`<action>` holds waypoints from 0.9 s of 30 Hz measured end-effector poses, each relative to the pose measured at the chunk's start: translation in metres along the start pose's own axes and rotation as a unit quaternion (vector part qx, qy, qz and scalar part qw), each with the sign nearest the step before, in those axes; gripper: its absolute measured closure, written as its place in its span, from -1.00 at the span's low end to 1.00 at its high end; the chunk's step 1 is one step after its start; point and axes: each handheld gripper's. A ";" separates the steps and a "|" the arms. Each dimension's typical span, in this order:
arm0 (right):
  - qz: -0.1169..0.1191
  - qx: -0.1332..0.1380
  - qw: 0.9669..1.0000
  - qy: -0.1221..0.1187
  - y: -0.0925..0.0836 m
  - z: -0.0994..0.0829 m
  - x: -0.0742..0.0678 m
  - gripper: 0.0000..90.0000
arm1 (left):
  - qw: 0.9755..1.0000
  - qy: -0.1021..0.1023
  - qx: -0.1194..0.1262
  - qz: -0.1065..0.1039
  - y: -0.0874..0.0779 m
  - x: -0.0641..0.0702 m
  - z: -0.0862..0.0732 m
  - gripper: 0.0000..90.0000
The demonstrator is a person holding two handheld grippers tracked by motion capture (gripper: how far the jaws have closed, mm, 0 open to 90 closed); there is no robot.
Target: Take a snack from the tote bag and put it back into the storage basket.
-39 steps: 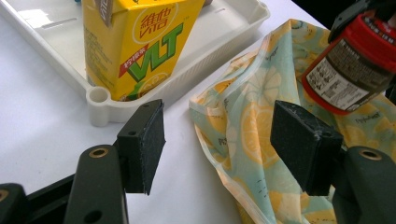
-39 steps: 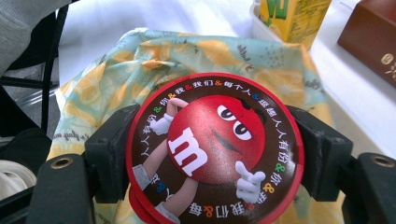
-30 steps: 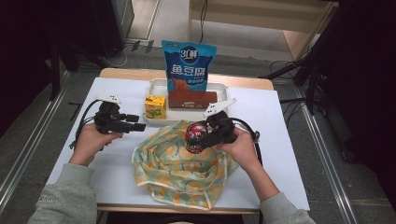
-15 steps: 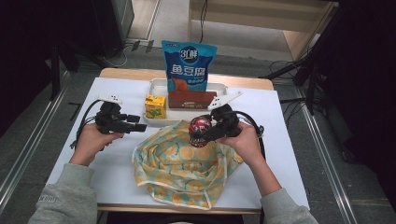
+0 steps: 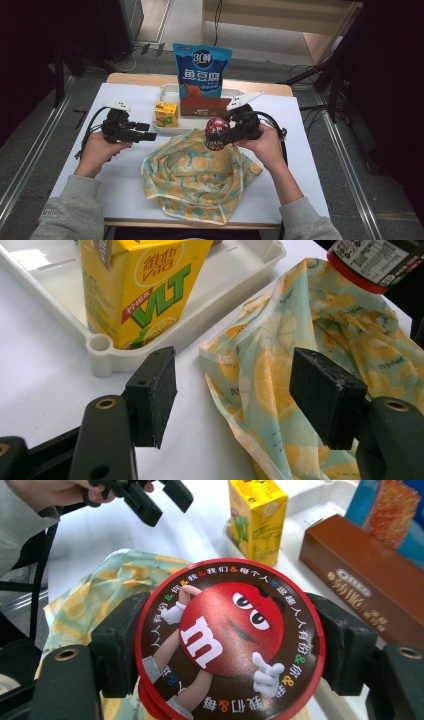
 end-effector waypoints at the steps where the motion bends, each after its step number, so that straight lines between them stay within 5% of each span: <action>1: -0.002 0.000 1.000 0.001 -0.001 0.001 0.000 -0.42 | 1.000 0.000 0.000 -0.001 0.000 0.000 0.000 -0.21; 27: -0.029 0.007 0.999 0.012 -0.010 0.011 0.030 -0.42 | 1.000 0.011 0.001 -0.004 0.001 0.003 0.002 -0.21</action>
Point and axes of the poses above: each handheld gripper's, and its own axes: y roughly forward along the jaws, z roughly out of its top, x roughly to its right, and after that the axes turned 13 degrees about z, right-handed
